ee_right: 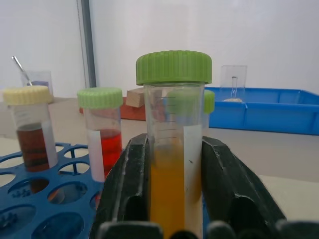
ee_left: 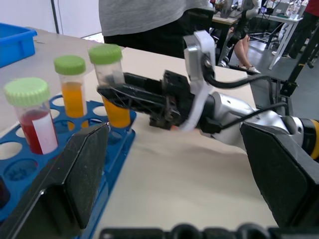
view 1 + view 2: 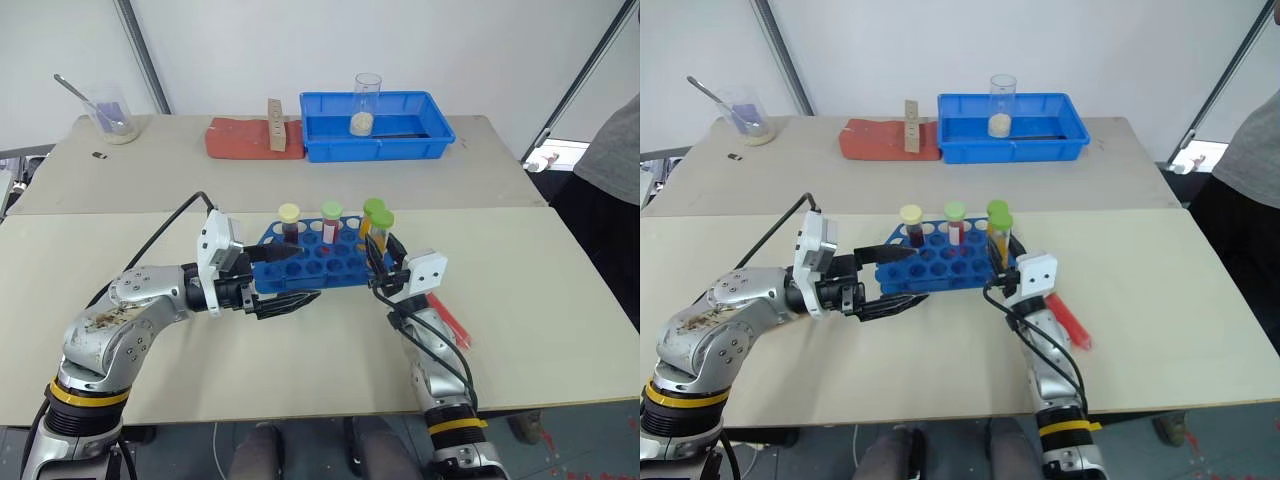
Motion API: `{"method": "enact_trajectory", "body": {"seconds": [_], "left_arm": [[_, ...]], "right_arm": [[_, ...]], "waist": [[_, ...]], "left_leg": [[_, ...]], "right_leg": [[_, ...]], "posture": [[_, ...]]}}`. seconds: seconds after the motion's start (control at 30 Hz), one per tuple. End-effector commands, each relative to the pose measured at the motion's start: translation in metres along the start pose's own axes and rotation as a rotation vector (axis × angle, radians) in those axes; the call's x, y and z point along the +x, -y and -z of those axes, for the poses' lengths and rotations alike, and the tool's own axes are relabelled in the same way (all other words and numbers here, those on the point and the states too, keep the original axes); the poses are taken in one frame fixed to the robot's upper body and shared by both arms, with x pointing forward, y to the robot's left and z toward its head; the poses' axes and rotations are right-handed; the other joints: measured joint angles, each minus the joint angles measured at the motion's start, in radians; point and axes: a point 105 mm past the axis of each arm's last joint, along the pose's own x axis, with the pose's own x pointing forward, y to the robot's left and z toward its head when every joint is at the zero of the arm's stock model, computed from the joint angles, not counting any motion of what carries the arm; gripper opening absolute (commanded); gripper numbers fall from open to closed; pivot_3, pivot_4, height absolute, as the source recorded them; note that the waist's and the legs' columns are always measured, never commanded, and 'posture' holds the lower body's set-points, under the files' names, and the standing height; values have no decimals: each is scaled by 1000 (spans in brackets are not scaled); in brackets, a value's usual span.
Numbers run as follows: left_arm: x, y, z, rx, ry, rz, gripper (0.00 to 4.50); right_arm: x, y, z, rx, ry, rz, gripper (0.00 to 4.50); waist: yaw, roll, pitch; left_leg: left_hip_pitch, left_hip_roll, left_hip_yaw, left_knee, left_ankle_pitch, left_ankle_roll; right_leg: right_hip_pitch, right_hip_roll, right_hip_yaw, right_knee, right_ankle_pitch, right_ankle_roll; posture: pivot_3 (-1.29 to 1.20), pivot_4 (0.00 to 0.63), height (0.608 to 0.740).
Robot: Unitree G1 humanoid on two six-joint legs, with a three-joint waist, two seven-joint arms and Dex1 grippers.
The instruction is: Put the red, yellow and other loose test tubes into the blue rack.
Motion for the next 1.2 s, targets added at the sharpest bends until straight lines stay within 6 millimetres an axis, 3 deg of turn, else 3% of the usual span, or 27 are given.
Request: {"method": "enact_trajectory", "body": {"seconds": [0.03, 0.07, 0.27, 0.4, 0.5, 0.73, 0.9, 1.2], "left_arm": [[6, 7, -11, 42, 28, 22, 4500], [6, 7, -10, 43, 31, 17, 4500], [10, 9, -7, 57, 23, -1, 4500], [0, 12, 4, 120, -68, 38, 4500], [-7, 20, 18, 172, -157, 109, 4500], [-5, 36, 31, 204, -199, 202, 4500], [0, 44, 33, 204, -185, 232, 4500], [9, 54, 38, 201, -156, 246, 4500]], "right_arm": [[-5, 7, -10, -18, -13, -9, 2958], [-9, 10, -13, -33, -30, -14, 3372], [-41, 16, -35, -78, -156, -124, 3372], [-74, 30, -56, -173, -433, -248, 3372], [-79, 39, -65, -239, -586, -311, 3372], [-86, 75, -50, -226, -997, -315, 3372], [-80, 89, -30, -139, -1156, -302, 3372], [-68, 91, -18, -76, -1343, -382, 3372]], "waist": [[1, 0, 0], [2, 0, 0], [7, 0, 0], [5, 0, 0], [2, 0, 0], [11, -1, 0], [10, -2, 0], [5, -2, 0]], "left_leg": [[0, 0, 0, 0, 0, 0], [0, 0, 0, 0, 0, 0], [-1, -1, 0, 0, 0, 0], [0, 0, 0, 0, 0, 0], [1, 0, 1, 0, 0, 0], [1, -1, 0, 0, 0, 0], [-2, -1, 0, 0, 0, 0], [-2, -2, 0, 0, 0, 1]], "right_leg": [[0, 0, 0, 0, 0, 0], [0, 0, 0, 0, 0, 0], [0, -1, 0, 0, -2, 3], [0, 0, 0, 0, -2, 2], [0, 0, 1, 0, -6, -4], [1, 0, 0, -2, -6, -6], [0, -1, 0, -5, -6, -3], [0, -1, 1, -5, -4, 0]], "posture": [[0, 150, 740], [0, 150, 740], [0, 150, 740], [0, 150, 740], [0, 150, 740], [0, 150, 740], [0, 150, 740], [0, 150, 740]]}}
